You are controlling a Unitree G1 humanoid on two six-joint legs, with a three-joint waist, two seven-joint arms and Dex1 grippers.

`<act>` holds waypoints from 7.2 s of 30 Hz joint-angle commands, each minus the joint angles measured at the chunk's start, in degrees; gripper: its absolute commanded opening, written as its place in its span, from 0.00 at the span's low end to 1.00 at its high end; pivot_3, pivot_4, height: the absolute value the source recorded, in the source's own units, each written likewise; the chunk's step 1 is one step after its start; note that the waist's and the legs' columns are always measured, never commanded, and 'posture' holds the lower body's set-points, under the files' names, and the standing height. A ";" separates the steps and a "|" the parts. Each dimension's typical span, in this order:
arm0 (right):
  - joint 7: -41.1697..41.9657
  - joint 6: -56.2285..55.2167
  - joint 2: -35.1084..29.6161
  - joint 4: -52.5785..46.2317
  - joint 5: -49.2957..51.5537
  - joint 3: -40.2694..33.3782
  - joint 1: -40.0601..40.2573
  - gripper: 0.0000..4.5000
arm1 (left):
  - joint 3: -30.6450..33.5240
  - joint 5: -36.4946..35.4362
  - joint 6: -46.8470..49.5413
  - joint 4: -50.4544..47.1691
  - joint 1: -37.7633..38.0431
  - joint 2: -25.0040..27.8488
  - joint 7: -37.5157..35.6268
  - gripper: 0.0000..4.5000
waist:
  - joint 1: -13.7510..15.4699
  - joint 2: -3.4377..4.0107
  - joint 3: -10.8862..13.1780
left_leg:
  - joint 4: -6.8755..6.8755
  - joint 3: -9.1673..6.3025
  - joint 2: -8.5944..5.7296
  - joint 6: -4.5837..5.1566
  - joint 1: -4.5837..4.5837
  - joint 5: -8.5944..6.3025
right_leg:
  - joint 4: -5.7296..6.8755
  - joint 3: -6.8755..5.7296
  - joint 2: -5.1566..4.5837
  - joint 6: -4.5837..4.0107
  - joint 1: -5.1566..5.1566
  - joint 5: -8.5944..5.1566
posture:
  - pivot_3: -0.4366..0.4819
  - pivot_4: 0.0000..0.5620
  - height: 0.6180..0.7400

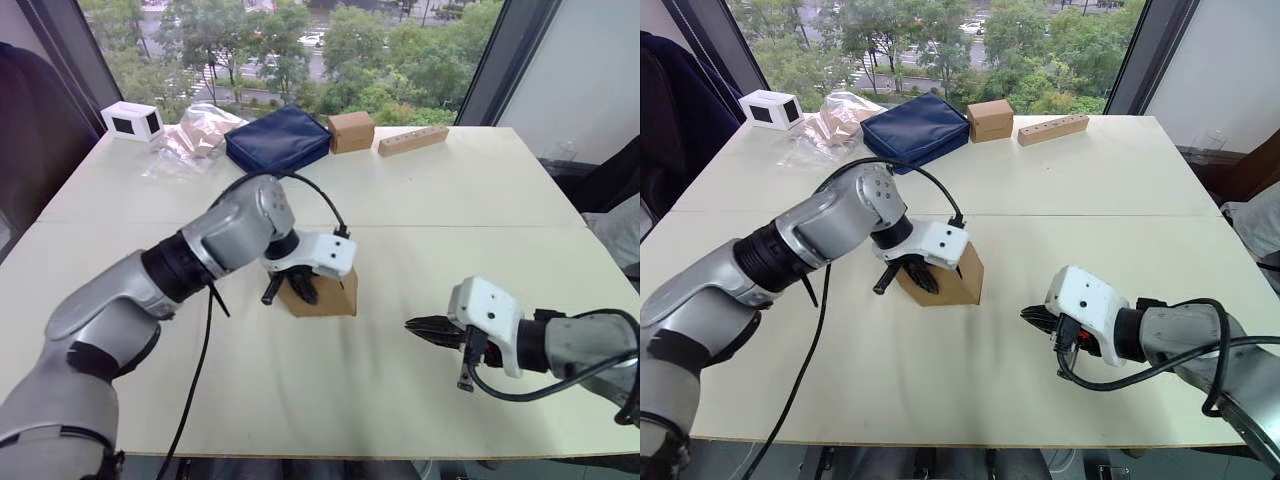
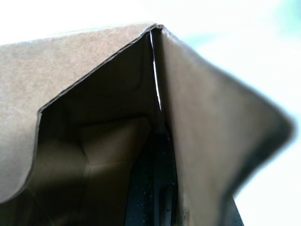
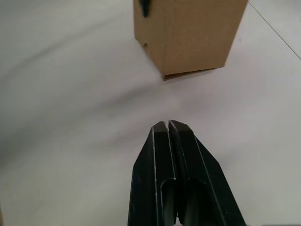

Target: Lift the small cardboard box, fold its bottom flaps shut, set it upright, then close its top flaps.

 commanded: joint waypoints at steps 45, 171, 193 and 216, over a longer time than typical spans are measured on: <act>1.55 -4.60 18.98 20.29 -4.79 4.22 -8.85 0.00 | 57.98 -23.97 3.61 -8.61 42.37 -4.51 41.75 0.01 | 1.05 -0.01 -0.07 | 0.04 0.08 -0.05 -0.17 0.38 0.10 | 0.69 0.10 -0.19 0.00 0.03 -0.01 | 0.48 0.27 1.00; 13.87 4.12 25.92 28.90 5.40 -0.38 -31.24 0.00 | 49.61 -28.04 -6.49 21.80 21.12 -5.38 28.06 0.01 | 0.68 0.00 -0.08 | -0.11 0.09 -0.04 -0.06 0.67 0.03 | 0.60 0.08 -0.19 -0.02 0.26 -0.02 | 0.48 0.27 1.00; 7.36 -1.69 21.86 14.44 -11.01 21.07 -28.65 0.00 | 43.55 -10.65 -27.48 62.68 5.92 -17.17 8.73 0.01 | 0.66 -0.15 0.00 | 0.03 0.07 -0.08 -0.03 0.07 0.02 | 0.57 0.01 -0.14 0.00 -0.24 -0.01 | 0.48 0.27 1.00; 10.15 -4.97 26.16 24.03 -18.49 26.23 -30.61 0.00 | 43.94 -9.87 -27.10 56.72 9.52 -18.82 6.99 0.01 | 0.55 -0.14 0.00 | 0.05 0.06 -0.08 -0.04 0.07 0.03 | 0.67 0.01 -0.15 0.00 -0.28 -0.01 | 0.48 0.27 1.00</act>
